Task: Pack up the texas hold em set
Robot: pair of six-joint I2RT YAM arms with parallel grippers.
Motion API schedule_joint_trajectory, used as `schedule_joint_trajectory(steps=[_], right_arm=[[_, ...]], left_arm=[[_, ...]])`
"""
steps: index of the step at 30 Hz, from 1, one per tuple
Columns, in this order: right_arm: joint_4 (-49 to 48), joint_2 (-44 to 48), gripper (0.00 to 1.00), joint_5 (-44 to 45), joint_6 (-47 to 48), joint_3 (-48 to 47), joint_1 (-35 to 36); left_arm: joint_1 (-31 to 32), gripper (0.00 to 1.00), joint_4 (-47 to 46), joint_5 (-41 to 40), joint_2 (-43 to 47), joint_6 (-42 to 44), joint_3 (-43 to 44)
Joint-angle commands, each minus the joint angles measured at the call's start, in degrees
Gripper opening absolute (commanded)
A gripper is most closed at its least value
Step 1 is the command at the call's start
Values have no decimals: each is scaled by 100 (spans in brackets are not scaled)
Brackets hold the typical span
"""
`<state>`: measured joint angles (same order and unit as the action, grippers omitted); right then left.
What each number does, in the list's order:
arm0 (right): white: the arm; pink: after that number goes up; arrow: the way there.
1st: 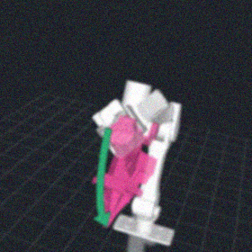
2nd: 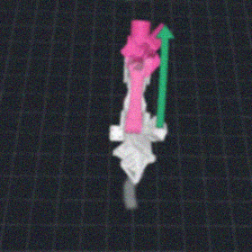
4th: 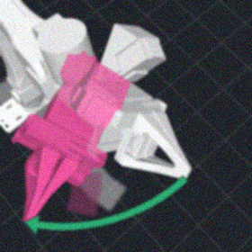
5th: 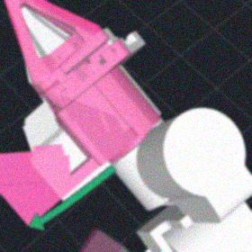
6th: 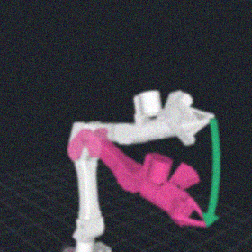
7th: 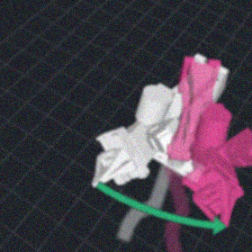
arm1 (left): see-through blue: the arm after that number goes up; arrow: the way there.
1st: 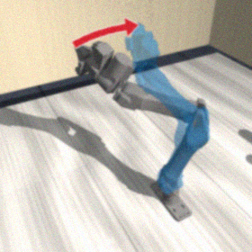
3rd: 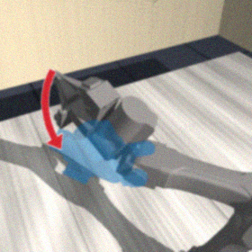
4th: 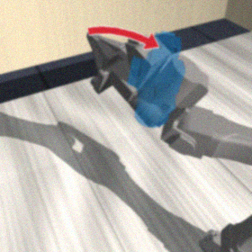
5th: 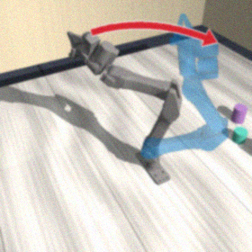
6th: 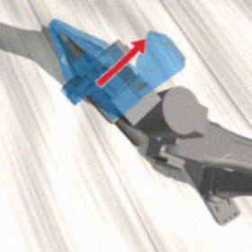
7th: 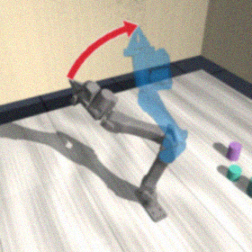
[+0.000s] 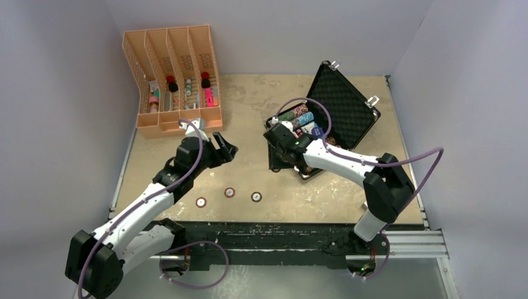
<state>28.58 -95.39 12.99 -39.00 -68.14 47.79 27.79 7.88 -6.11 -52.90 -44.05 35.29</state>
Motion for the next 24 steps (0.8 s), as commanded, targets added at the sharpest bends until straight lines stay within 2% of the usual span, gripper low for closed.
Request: schedule_joint_trajectory(steps=[1,13,19,24], right_arm=[[-616,216,36,74,-355,-121,-107],[-1902,1203,36,-775,-1562,495,-622],[-2162,1483,37,-1250,-1822,756,-736],[-2263,1541,36,-1455,-1872,811,-762]], left_arm=[[92,71,-1740,1066,-193,-402,-423],[1091,67,-4290,1265,-1155,-248,-1134],[1211,67,-5596,1303,-1793,-580,-1238],[1236,66,-6184,1276,-2031,-674,-1256]])
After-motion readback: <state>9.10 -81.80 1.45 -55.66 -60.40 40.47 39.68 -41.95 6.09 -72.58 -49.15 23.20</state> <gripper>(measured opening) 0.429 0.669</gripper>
